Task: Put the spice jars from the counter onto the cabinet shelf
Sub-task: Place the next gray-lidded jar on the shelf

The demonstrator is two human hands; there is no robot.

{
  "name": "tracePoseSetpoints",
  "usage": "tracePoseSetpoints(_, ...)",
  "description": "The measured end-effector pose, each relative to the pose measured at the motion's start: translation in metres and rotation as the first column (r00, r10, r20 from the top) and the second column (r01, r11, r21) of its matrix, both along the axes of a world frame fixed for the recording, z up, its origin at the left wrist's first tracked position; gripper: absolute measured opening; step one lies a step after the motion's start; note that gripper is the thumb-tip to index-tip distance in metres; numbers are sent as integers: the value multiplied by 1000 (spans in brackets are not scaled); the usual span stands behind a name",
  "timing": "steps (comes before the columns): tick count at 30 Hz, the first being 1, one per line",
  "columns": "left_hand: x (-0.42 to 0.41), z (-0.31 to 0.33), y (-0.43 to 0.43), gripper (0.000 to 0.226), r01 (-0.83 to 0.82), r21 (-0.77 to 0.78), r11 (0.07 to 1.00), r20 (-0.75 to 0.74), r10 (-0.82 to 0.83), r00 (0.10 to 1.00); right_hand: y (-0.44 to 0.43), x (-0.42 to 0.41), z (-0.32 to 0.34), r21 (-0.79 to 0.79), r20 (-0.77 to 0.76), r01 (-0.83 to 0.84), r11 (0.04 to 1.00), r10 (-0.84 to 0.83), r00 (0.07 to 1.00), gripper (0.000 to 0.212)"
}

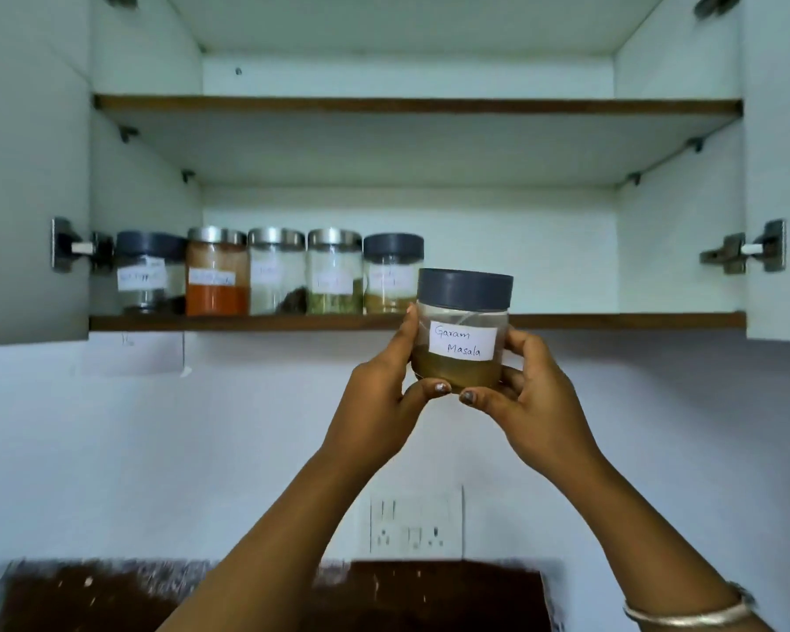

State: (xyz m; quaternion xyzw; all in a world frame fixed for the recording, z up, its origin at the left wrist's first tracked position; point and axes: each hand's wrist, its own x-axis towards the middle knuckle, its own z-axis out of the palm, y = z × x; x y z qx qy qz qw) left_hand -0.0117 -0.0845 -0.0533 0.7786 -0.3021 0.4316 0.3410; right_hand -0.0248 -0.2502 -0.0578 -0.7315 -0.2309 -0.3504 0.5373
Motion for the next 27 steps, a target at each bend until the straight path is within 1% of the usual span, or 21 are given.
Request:
tracePoseSetpoints(4,25,42,-16,79,74,-62,995,34,-72,997,-11,29,39,-21,102,45,999,-43,994,62)
tracePoseSetpoints(8,54,62,-27,69,104,-93,990,41,-101,994,-23,58,63,-84,148,123,989,-109,983,62)
tracePoseSetpoints(11,71,65,-32,56,60,-103,993,28,-57,998,-28,78,69,-157,163,198,968,-172,972,65)
tracePoseSetpoints(13,81,64,-35,49,27,-88,996,19,-26,999,-31,89,69,-188,166,235,954,-205,965,63)
tracePoseSetpoints(15,90,62,-38,45,5,-72,997,41,-2,999,-34,98,69,-203,164,249,947,-218,962,57)
tracePoseSetpoints(18,100,56,-41,45,-55,-80,995,116,64,991,-37,103,68,-221,172,279,934,-245,954,49)
tracePoseSetpoints(22,109,51,-48,49,-99,-134,986,185,123,975,-33,108,68,-262,227,385,885,-331,916,47)
tracePoseSetpoints(24,114,50,-51,52,-133,-141,981,202,160,966,-30,111,69,-245,241,407,880,-351,905,53)
tracePoseSetpoints(27,117,51,-52,63,-148,-158,976,200,178,964,-28,115,68,-266,270,472,840,-405,873,74)
